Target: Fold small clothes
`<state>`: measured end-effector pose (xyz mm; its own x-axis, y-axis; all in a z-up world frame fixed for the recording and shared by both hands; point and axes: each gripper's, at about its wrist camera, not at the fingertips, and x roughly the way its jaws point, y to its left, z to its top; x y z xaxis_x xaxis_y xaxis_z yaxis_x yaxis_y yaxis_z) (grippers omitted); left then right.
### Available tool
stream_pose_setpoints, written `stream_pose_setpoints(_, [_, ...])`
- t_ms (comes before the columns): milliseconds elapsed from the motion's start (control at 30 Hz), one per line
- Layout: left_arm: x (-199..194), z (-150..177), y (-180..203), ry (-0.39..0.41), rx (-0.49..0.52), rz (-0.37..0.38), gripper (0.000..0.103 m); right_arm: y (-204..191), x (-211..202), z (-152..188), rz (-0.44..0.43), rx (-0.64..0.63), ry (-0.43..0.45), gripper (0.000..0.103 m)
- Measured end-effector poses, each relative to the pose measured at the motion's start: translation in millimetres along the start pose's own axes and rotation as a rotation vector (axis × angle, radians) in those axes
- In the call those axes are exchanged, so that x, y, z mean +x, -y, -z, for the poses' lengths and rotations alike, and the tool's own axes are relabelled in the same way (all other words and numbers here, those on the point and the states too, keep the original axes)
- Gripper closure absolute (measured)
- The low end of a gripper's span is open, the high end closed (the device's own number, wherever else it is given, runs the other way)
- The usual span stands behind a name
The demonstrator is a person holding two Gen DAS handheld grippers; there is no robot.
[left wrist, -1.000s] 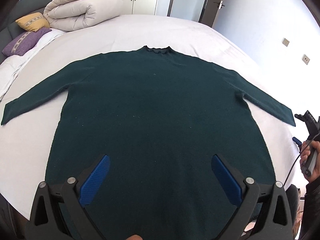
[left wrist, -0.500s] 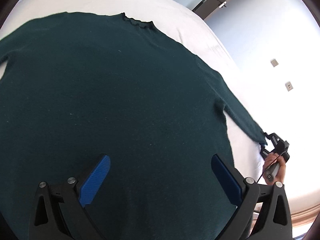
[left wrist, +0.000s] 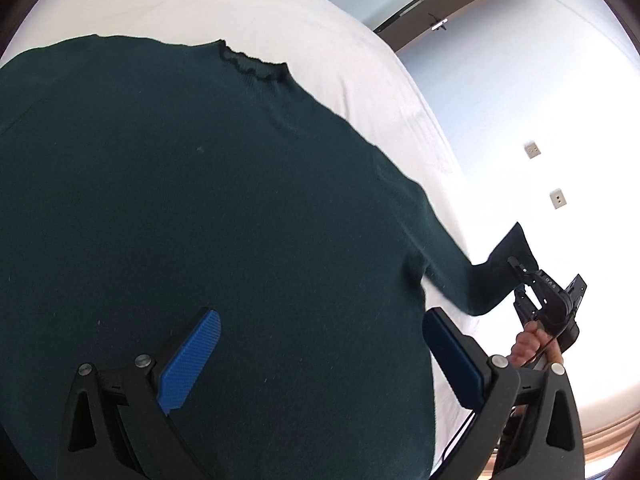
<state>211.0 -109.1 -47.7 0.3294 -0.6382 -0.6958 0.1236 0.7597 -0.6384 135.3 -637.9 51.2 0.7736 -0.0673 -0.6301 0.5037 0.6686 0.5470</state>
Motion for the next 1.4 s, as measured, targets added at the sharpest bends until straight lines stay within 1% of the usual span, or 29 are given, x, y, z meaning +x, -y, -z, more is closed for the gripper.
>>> stream_pose_setpoints(67, [2.3, -14.8, 2.2, 0.019, -0.018, 0.07, 0.0, -65.6, 15.2, 18.9, -0.063, -0.177, -0.051, 0.089])
stream_pose_setpoints(100, [5.6, -22.7, 3.4, 0.025, -0.026, 0.107, 0.0, -94.6, 21.7, 33.1, -0.091, -0.261, -0.077, 0.09])
stream_pose_setpoints(167, [14.1, -34.1, 4.6, 0.017, -0.051, 0.155, 0.001, -150.9, 35.6, 70.1, -0.135, -0.424, -0.125, 0.094])
stream_pose_setpoints(200, [19.9, -38.8, 5.5, 0.004, -0.065, 0.19, 0.001, -170.2, 36.9, 90.5, -0.145, -0.482, -0.139, 0.094])
stream_pose_setpoints(233, [25.4, -42.7, 6.4, -0.009, -0.078, 0.223, 0.001, -187.7, 32.7, 118.0, -0.149, -0.53, -0.156, 0.095])
stream_pose_setpoints(333, [42.8, -51.9, 9.2, -0.048, -0.109, 0.303, 0.001, -213.0, 42.6, 168.2, -0.139, -0.589, -0.217, 0.095])
stream_pose_setpoints(367, [47.4, -53.9, 7.4, -0.055, -0.126, 0.324, 0.001, -216.6, 47.3, 179.7, -0.137, -0.602, -0.238, 0.095])
stream_pose_setpoints(433, [60.5, -56.8, 1.9, -0.079, -0.157, 0.334, 0.001, -204.1, 41.6, 230.3, -0.124, -0.614, -0.283, 0.095])
stream_pose_setpoints(467, [67.2, -56.6, -0.4, -0.09, -0.168, 0.335, 0.001, -194.8, 49.2, 235.9, -0.115, -0.607, -0.31, 0.094])
stream_pose_setpoints(500, [76.1, -55.1, -3.6, -0.113, -0.186, 0.343, 0.001, -192.7, 57.1, 254.5, -0.1, -0.593, -0.346, 0.094])
stream_pose_setpoints(567, [91.6, -49.1, -8.5, -0.148, -0.215, 0.341, 0.001, -183.1, 71.9, 272.4, -0.074, -0.564, -0.413, 0.089])
stream_pose_setpoints(600, [96.9, -45.8, -9.0, -0.156, -0.22, 0.345, 0.002, -172.2, 67.7, 279.9, -0.079, -0.554, -0.422, 0.088])
stream_pose_setpoints(667, [99.1, -43.2, -6.4, -0.154, -0.205, 0.339, 0.004, -170.4, 66.9, 286.0, -0.098, -0.551, -0.399, 0.086])
stream_pose_setpoints(700, [100.5, -42.9, -4.7, -0.156, -0.2, 0.335, 0.01, -168.4, 66.8, 286.4, -0.109, -0.544, -0.398, 0.081])
stream_pose_setpoints(733, [102.2, -43.0, -3.4, -0.163, -0.204, 0.338, 0.015, -164.2, 63.0, 286.7, -0.124, -0.528, -0.403, 0.073])
stream_pose_setpoints(767, [104.4, -43.4, -2.9, -0.175, -0.213, 0.346, 0.025, -157.9, 54.8, 282.9, -0.146, -0.509, -0.407, 0.066])
stream_pose_setpoints(800, [107.7, -43.4, -1.8, -0.19, -0.219, 0.351, 0.036, -152.1, 48.5, 283.3, -0.164, -0.486, -0.407, 0.044])
stream_pose_setpoints(833, [112.6, -49.3, -2.3, -0.197, -0.214, 0.341, 0.041, -146.2, 41.2, 283.1, -0.171, -0.458, -0.396, 0.03])
stream_pose_setpoints(867, [114.2, -48.4, -0.5, -0.201, -0.2, 0.32, 0.051, -138.0, 30.5, 281.8, -0.177, -0.425, -0.377, 0.029])
stream_pose_setpoints(900, [117.1, -46.8, 1.5, -0.205, -0.185, 0.295, 0.064, -130.4, 23.4, 281.7, -0.182, -0.397, -0.37, 0.029])
stream_pose_setpoints(933, [120.1, -46.6, 4.3, -0.21, -0.173, 0.275, 0.072, -122.9, 17.4, 281.1, -0.183, -0.364, -0.377, 0.029])
stream_pose_setpoints(967, [116.3, -41.7, 4.4, -0.21, -0.164, 0.263, 0.092, -113.9, 14.4, 281.5, -0.194, -0.323, -0.391, 0.029])
stream_pose_setpoints(1000, [116.2, -42.6, 5.6, -0.203, -0.15, 0.247, 0.097, -104.2, 10.8, 281.8, -0.21, -0.279, -0.4, 0.029])
stream_pose_setpoints(1033, [111.9, -45.9, 7.6, -0.186, -0.132, 0.234, 0.096, -96.8, 8.5, 282.7, -0.226, -0.247, -0.398, 0.029])
stream_pose_setpoints(1100, [95.1, -54.2, 7.6, -0.155, -0.094, 0.222, 0.096, -86.0, 2.2, 282.0, -0.257, -0.224, -0.38, 0.029])
stream_pose_setpoints(1200, [66.4, -74.9, 5.4, -0.085, -0.033, 0.171, 0.096, -78.2, 1.6, 275.8, -0.284, -0.169, -0.375, 0.029])
stream_pose_setpoints(1300, [35.3, -99.6, -17.1, -0.007, -0.019, 0.104, 0.096, -67.2, 3.4, 267.4, -0.293, -0.109, -0.361, 0.029])
stream_pose_setpoints(1367, [25.1, -110.1, -37.1, 0.006, -0.027, 0.069, 0.096, -62.6, 4.0, 265.6, -0.268, -0.109, -0.346, 0.029])
stream_pose_setpoints(1400, [27.4, -115.6, -39.7, 0.013, -0.028, 0.042, 0.096, -59.9, 5.2, 265.0, -0.263, -0.104, -0.341, 0.029])
